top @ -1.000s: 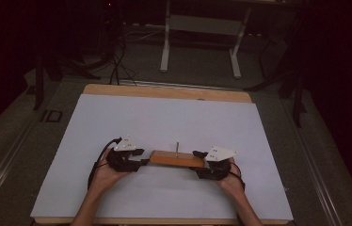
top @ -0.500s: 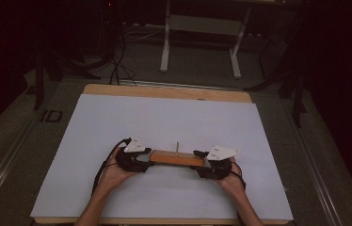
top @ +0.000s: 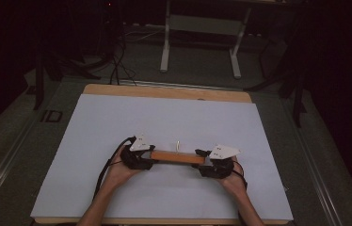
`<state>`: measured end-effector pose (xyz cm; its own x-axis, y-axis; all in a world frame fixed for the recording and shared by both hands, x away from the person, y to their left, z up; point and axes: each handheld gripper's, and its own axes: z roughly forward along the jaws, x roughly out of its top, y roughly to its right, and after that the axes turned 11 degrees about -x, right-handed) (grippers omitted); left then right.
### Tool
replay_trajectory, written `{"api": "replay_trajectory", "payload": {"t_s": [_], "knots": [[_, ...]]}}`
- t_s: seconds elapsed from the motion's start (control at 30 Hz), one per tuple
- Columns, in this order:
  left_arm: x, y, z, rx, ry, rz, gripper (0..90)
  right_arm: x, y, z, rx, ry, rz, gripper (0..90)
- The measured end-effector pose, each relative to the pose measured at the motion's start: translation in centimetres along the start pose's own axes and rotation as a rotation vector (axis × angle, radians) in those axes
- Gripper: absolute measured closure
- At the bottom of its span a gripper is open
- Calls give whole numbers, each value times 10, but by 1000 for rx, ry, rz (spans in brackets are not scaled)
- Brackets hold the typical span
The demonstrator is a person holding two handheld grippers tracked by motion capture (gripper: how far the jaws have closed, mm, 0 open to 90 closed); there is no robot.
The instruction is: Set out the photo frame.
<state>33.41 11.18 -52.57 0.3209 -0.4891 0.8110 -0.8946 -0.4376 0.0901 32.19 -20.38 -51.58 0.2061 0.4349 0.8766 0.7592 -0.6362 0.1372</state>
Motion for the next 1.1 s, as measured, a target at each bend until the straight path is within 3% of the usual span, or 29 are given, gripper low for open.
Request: {"api": "replay_trajectory", "payload": {"t_s": [0.27,0.47,0.77,1.1], "knots": [[2,-4,2,-24,13,-3,445,-4,6,1,-3,-6,31,482],[5,-1,8,-26,3,10,437,-7,8,4,-6,-23,24,482],[7,4,10,27,-39,72,484,-7,10,6,4,-35,3,496],[8,7,9,79,-48,119,530,-6,13,6,6,-27,-13,532]]}}
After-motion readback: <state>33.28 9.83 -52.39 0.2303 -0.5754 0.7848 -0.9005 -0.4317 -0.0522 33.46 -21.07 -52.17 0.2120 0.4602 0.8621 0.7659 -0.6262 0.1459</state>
